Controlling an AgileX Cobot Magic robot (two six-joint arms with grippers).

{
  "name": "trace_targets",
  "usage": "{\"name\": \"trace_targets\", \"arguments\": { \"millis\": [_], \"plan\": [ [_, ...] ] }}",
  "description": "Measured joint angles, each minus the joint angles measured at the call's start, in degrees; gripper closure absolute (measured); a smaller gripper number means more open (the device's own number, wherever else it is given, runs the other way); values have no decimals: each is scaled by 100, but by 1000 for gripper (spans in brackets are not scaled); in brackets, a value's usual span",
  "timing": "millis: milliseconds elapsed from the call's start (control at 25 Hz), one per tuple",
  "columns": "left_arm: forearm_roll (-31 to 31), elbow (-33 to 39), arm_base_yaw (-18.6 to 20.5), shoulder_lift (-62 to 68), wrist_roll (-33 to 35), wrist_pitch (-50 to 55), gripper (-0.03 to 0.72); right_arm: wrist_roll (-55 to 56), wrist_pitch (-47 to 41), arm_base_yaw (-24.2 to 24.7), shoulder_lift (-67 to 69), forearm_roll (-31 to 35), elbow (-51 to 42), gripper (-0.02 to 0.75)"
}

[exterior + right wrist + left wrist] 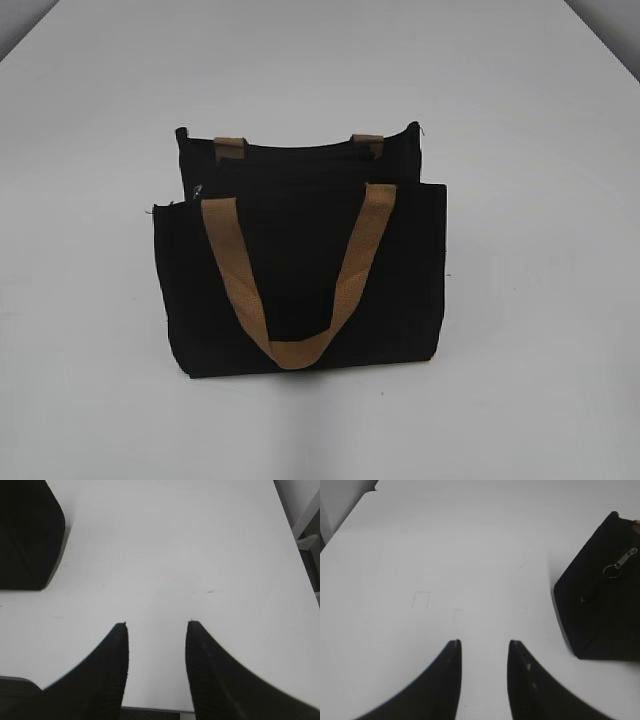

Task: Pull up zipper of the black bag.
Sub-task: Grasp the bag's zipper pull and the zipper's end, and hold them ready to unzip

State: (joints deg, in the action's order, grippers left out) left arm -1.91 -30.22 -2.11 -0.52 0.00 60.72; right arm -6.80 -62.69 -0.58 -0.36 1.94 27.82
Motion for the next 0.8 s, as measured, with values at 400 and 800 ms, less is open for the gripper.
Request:
{"name": "trace_targets", "arguments": {
  "millis": [400, 800],
  "plan": [
    [0, 0, 0, 0, 0, 0, 449, 0, 0, 0, 0, 0, 0, 430],
    [0, 0, 0, 0, 0, 0, 449, 0, 0, 0, 0, 0, 0, 430]
  ]
}}
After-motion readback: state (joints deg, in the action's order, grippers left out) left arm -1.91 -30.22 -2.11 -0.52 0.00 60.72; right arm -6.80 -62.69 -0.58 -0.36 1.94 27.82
